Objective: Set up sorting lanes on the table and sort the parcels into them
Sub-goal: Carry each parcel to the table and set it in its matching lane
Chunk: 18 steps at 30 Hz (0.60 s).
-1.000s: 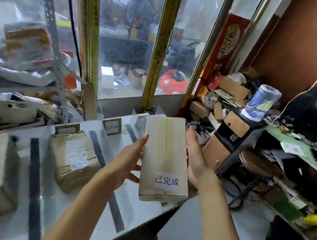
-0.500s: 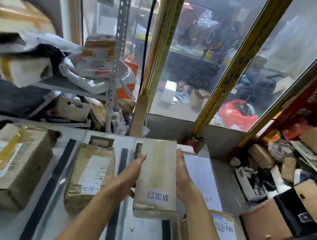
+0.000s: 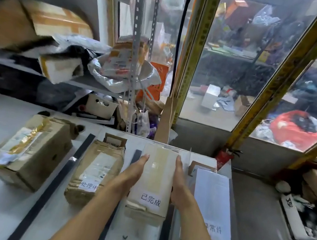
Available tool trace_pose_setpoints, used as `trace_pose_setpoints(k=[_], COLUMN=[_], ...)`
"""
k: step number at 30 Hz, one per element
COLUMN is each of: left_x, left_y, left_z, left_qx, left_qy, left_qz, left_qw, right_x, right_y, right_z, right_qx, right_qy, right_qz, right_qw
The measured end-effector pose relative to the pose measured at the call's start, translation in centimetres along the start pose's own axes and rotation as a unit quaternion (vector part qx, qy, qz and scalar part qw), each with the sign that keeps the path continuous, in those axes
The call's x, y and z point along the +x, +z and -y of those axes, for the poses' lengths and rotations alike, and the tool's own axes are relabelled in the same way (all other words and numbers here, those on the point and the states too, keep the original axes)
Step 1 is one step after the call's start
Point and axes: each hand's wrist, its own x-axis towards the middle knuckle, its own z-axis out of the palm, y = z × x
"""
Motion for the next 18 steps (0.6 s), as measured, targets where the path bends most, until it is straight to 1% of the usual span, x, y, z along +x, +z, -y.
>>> trace_pose_setpoints(k=[1, 3, 6, 7, 9, 11, 12, 13, 15, 16, 18], left_x=[0.2, 0.0, 1.0, 1.2, 1.1, 0.8, 0.8, 0.8, 0.4, -0.3, -1.8], left_y=[0.3, 0.8, 1.3, 1.5, 1.8, 1.8, 1.7, 1.4, 0.9, 0.5, -0.7], left_z=[0.2, 0.4, 1.8, 1.9, 2.1, 2.2, 2.2, 2.3, 1.9, 1.4, 0.5], left_qx=[0.008, 0.026, 0.054, 0.062, 0.075, 0.08, 0.08, 0.073, 0.058, 0.053, 0.048], left_qy=[-0.001, -0.005, 0.002, 0.004, 0.006, 0.005, 0.009, 0.014, 0.029, 0.039, 0.063], left_qz=[-0.012, -0.012, 0.002, 0.0, -0.004, -0.004, -0.008, -0.012, -0.013, -0.018, -0.024], left_qw=[1.0, 1.0, 0.999, 0.998, 0.997, 0.997, 0.997, 0.997, 0.998, 0.998, 0.997], right_x=[0.2, 0.7, 1.4, 3.0, 10.6, 17.0, 17.1, 14.0, 4.5, 0.8, -2.4], right_y=[-0.3, -0.7, -0.9, -1.4, -4.3, -5.1, -4.2, -2.8, 0.7, 2.3, 4.7], right_z=[-0.1, -0.4, -1.5, -2.8, -7.5, -11.3, -11.3, -9.5, -3.1, -0.5, 2.2], right_qx=[0.007, 0.015, 0.009, 0.0, -0.037, -0.027, -0.014, -0.027, -0.117, -0.177, -0.253], right_qy=[0.003, 0.015, 0.03, 0.018, -0.003, -0.007, -0.001, 0.014, 0.018, -0.005, -0.088], right_qz=[-0.002, -0.002, -0.013, -0.018, -0.047, -0.023, -0.007, 0.006, -0.049, -0.07, -0.101], right_qw=[1.0, 1.0, 0.999, 1.0, 0.998, 0.999, 1.0, 1.0, 0.992, 0.982, 0.958])
